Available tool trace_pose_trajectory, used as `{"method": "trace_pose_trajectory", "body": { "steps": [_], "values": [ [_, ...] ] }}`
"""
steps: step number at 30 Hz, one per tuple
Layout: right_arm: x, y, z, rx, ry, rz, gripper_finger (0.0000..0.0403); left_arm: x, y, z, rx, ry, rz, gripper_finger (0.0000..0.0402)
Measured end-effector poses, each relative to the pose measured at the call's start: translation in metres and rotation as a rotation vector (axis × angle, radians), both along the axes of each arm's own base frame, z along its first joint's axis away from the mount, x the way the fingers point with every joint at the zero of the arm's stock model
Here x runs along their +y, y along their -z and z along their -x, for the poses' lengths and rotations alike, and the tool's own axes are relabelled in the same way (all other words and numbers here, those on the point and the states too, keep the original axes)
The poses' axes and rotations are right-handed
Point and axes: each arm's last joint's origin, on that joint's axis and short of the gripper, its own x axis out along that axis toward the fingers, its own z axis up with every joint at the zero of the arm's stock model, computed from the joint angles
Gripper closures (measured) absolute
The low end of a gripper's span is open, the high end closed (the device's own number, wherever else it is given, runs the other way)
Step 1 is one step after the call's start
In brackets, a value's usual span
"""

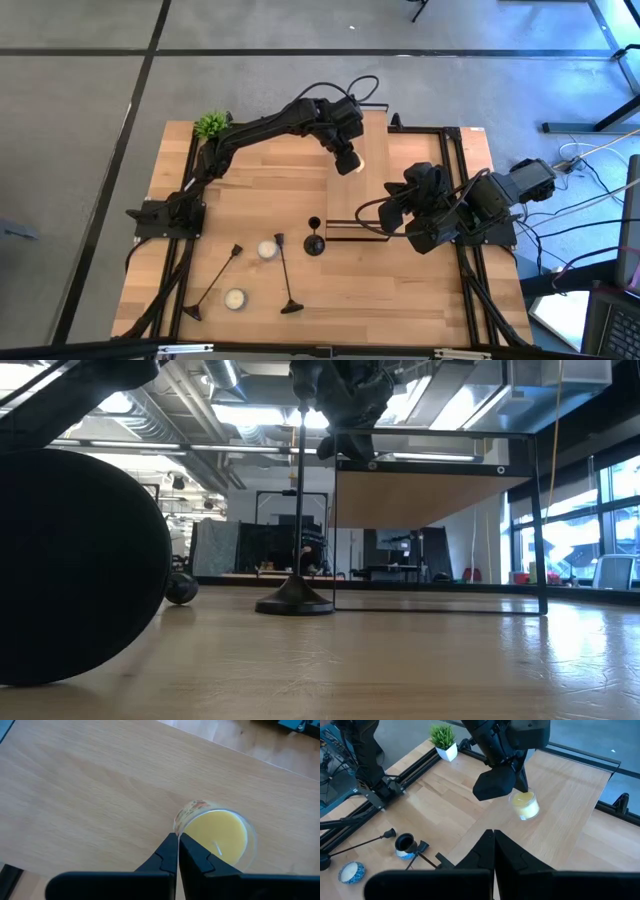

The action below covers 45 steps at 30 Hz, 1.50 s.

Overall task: Pick & Place candle stick holders
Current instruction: Put the yellow candle jar at the center of the shelf

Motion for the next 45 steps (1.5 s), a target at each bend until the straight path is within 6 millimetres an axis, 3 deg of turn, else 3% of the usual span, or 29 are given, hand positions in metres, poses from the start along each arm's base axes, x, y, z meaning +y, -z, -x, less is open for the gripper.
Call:
{"method": "trace_pose_trajectory", "body": {
  "steps": [6,15,33,38,42,45],
  "values": [
    [0.000,0.000,0.000,-0.004,0.002,0.002,0.0402,0.002,0.010,-0.004,0.034,-0.002,-0.016,0.0400],
    [0.000,0.000,0.000,-0.006,0.003,0.005,0.0402,0.002,0.009,-0.004,0.031,0.001,-0.037,0.0399],
    [0.000,0.000,0.000,-0.001,0.003,0.009,0.0402,0.002,0.008,-0.004,0.017,-0.007,-0.021,0.0347],
    [0.000,0.000,0.000,0.000,0.003,0.008,0.0402,0.001,-0.008,0.001,-0.036,-0.001,-0.048,0.0345],
    [0.000,0.000,0.000,0.002,0.003,0.010,0.0402,-0.002,-0.029,0.009,-0.100,0.011,-0.075,0.0358],
    [-0.001,0.000,0.001,0.004,0.003,0.011,0.0402,-0.008,-0.034,0.017,-0.069,0.039,-0.043,0.0376]
  ]
}}
